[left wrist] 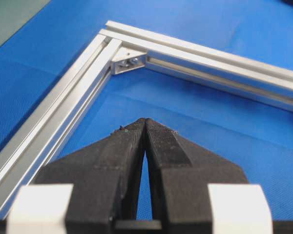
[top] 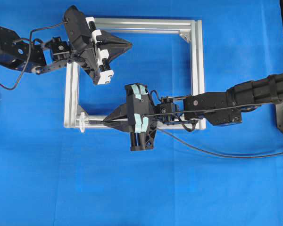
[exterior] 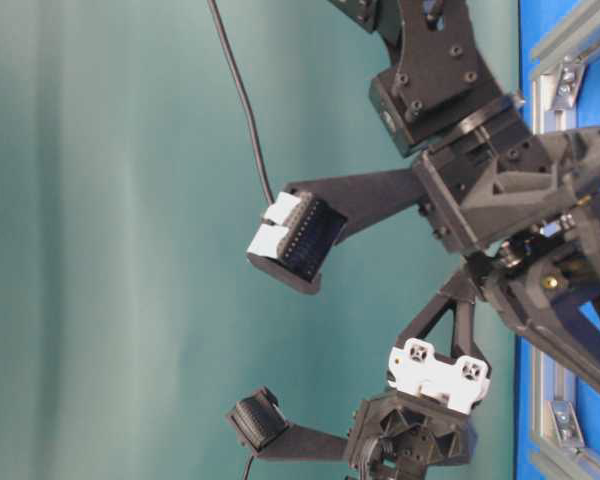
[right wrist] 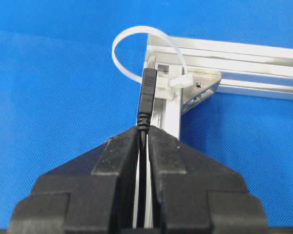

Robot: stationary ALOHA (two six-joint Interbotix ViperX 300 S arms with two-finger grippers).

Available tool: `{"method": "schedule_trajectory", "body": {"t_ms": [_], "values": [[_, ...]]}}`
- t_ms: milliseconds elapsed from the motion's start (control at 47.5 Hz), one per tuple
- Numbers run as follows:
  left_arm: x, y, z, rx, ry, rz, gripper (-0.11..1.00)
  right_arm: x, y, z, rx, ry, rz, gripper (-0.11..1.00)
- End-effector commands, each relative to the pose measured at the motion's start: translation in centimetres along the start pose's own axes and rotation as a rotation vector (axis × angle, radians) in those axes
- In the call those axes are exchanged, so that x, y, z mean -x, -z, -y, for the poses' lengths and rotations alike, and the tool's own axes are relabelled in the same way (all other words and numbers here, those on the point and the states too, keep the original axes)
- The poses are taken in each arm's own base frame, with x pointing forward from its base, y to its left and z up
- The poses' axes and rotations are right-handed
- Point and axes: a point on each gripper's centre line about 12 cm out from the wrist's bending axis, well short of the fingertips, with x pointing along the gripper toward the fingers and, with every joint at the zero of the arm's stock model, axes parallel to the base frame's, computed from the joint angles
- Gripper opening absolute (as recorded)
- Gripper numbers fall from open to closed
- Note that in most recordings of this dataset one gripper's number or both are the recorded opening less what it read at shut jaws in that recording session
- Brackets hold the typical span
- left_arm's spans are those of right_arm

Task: Insert the wire through the string loop located on the left side.
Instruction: 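Push the USB plug through the white zip-tie loop with the right gripper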

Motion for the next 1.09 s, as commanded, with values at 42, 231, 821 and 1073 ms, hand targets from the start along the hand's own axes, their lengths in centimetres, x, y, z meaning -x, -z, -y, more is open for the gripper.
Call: {"method": "schedule_trajectory", "body": {"t_ms": [42,231,821,1073], "values": [[0.1,-1.3,0.1,0.001,0.005,0.040,0.00,0.1,-1.4,0.0,-0.003,-0.002,0.037,0.03],[0.1,-1.3,0.2,-0.001,0.006,0.038,0.00,0.1,-1.4,0.0,-0.003,-0.002,0.035,0.03],[0.2,-1.3,0.2,-0.001,0.006,0.037,0.00,-0.8,-2.1,-0.1,-0.003,-0.002,0.052,0.03],[0.2,-1.2,0.2,-0.001,0.006,0.029,0.00,-3.2,-2.5,0.3,0.006,0.003,0.037,0.03]]}}
